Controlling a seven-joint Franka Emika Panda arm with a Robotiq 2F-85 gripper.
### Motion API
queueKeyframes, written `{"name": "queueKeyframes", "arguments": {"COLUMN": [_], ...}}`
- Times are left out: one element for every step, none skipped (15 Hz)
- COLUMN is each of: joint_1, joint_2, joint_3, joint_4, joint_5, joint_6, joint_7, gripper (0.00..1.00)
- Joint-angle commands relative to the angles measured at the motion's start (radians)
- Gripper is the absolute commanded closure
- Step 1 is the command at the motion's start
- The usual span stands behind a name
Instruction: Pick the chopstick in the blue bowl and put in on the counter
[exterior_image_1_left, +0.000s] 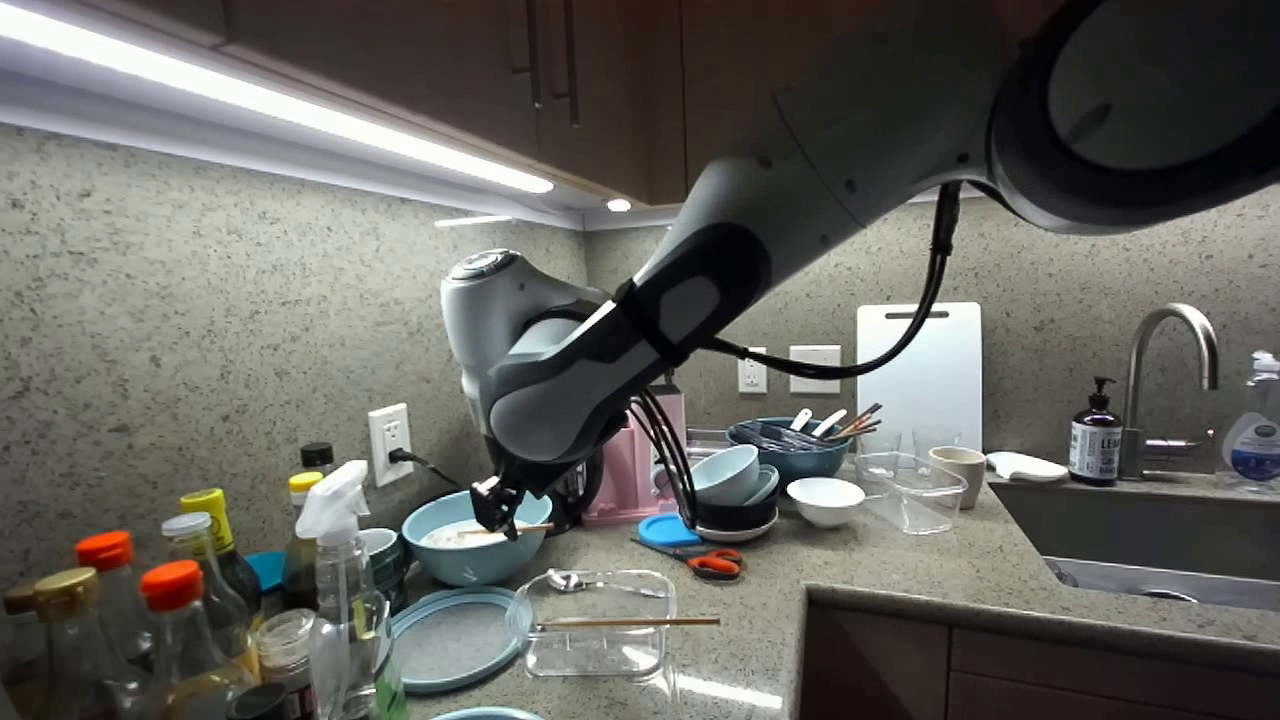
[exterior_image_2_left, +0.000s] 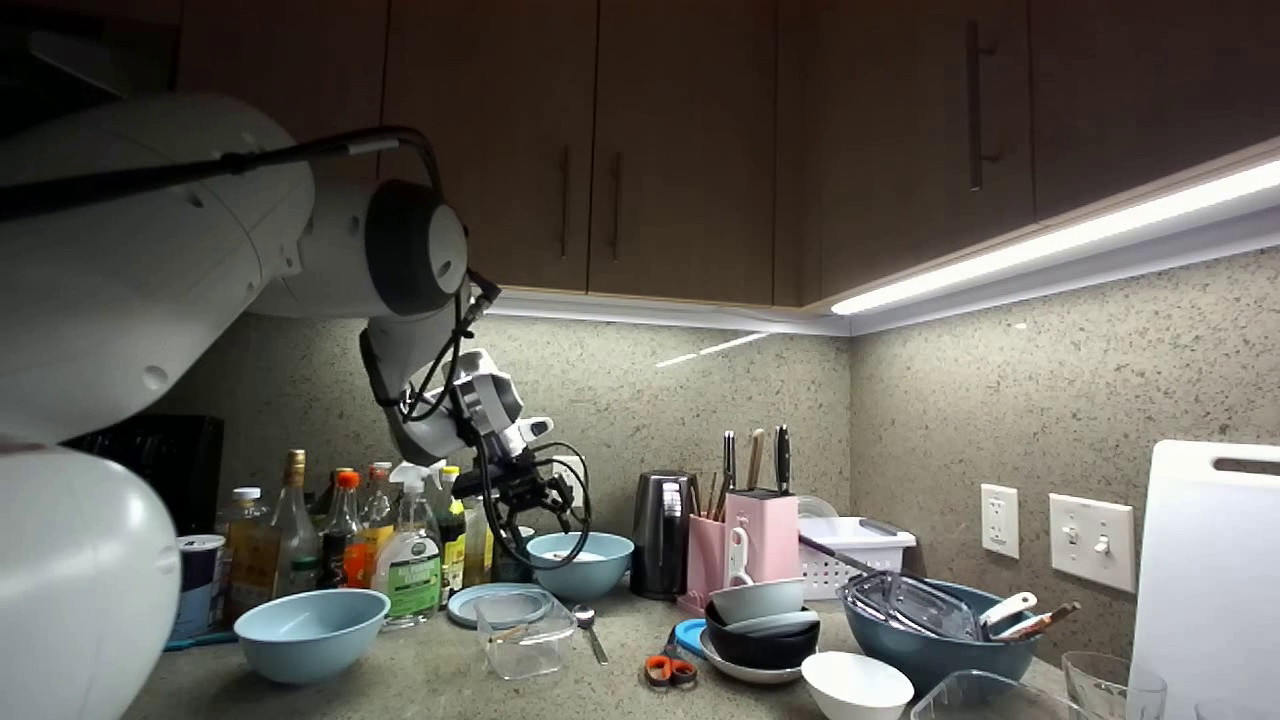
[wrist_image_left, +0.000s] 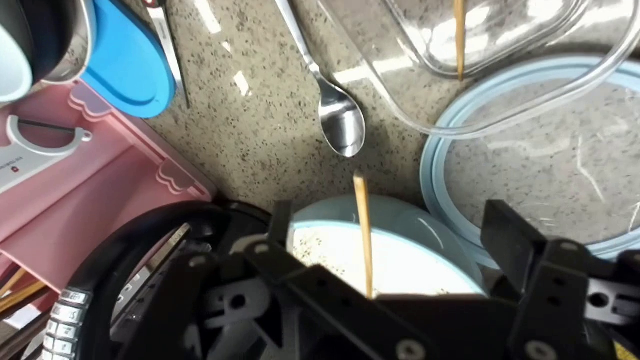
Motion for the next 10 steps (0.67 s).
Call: {"name": "queueKeyframes", "arguments": {"joint_1": [0.023, 0.026, 0.024, 0.019, 0.015, 0.011, 0.005, -0.001, -0.011, -0.02], "joint_2": [0.013, 0.019, 0.026, 0.038, 0.048, 0.064, 0.076, 0.091, 0.106, 0.121], "joint_3": [-0.028, -0.031, -0.03, -0.03, -0.03, -0.027, -0.022, -0.014, 0.0, 0.012], "joint_4": [0.014, 0.023, 0.03, 0.043, 0.054, 0.071, 0.084, 0.102, 0.122, 0.144], "joint_5": [0.015, 0.014, 0.022, 0.028, 0.032, 0.037, 0.043, 0.047, 0.058, 0.069], "joint_6": [0.007, 0.007, 0.0, -0.003, -0.008, -0.019, -0.033, -0.053, -0.086, -0.124], "joint_7": [0.0, 0.003, 0.002, -0.004, -0.015, -0.035, -0.06, -0.103, -0.166, -0.236], "gripper": [0.0, 0.0, 0.0, 0.0, 0.0, 0.0, 0.0, 0.0, 0.0, 0.0]}}
